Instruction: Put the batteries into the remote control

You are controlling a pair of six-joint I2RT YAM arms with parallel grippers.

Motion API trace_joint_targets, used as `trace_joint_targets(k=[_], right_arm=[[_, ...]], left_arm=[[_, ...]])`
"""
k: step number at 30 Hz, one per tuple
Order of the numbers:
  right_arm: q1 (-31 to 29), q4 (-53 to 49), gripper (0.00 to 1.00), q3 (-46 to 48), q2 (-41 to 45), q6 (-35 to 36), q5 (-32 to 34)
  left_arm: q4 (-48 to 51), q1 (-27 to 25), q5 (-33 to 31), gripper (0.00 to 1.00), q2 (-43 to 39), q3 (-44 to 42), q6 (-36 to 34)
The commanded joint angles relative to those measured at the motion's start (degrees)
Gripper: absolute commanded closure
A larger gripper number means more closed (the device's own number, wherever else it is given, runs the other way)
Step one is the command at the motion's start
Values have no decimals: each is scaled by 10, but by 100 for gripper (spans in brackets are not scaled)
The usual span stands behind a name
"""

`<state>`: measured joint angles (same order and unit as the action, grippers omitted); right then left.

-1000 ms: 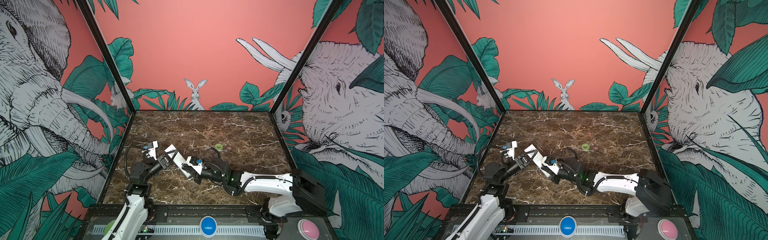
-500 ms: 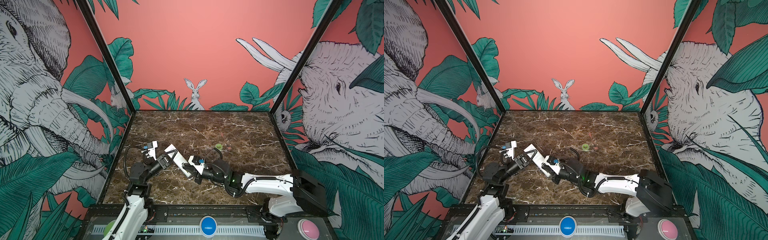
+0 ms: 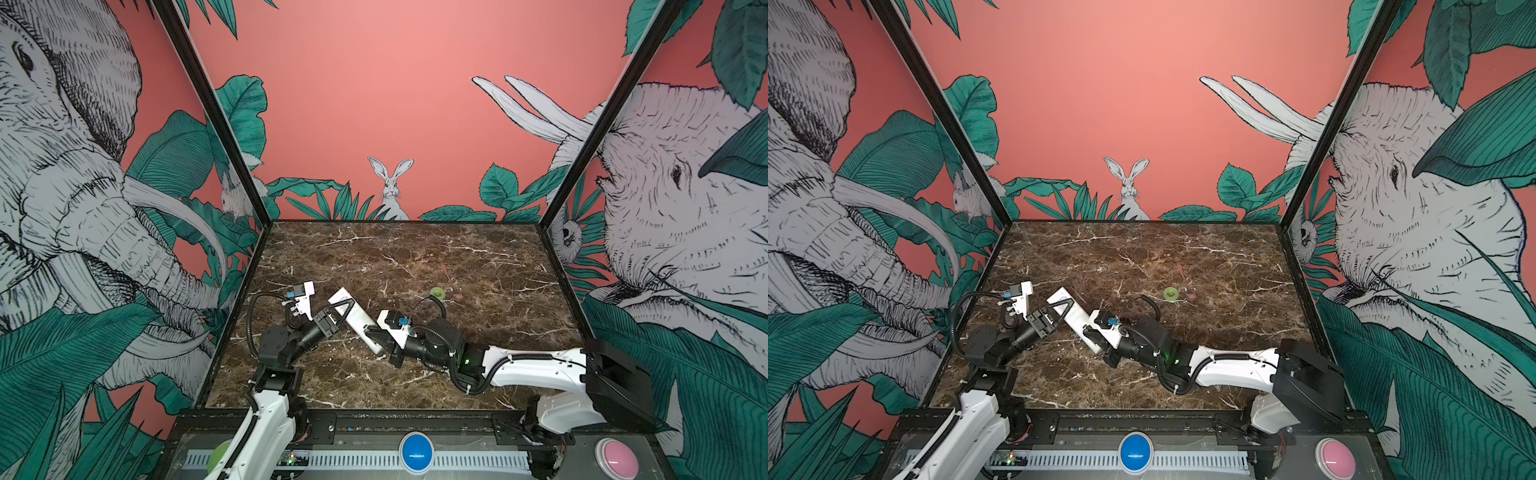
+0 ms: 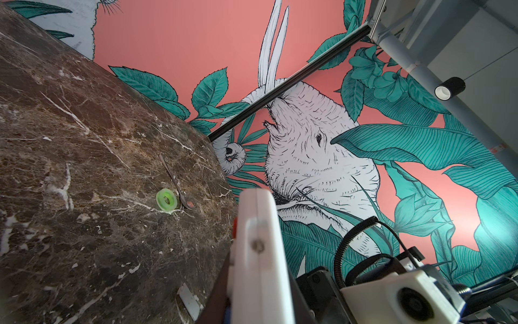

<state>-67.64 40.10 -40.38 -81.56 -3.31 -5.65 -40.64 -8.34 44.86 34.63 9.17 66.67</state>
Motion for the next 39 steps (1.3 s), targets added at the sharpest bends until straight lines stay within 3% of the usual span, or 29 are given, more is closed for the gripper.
trace_joint_targets(k=[1, 20, 33, 39], right_arm=[[2, 37, 100, 10, 3, -3, 26], [2, 38, 100, 13, -16, 1, 41], [2, 43, 76, 21, -15, 3, 46], [2, 46, 72, 23, -13, 5, 42]], left_arm=[[-39, -3, 9, 100, -8, 11, 18], [-45, -5, 6, 100, -8, 11, 21], [-46, -4, 7, 100, -10, 10, 21], [-44, -4, 5, 100, -10, 8, 20]])
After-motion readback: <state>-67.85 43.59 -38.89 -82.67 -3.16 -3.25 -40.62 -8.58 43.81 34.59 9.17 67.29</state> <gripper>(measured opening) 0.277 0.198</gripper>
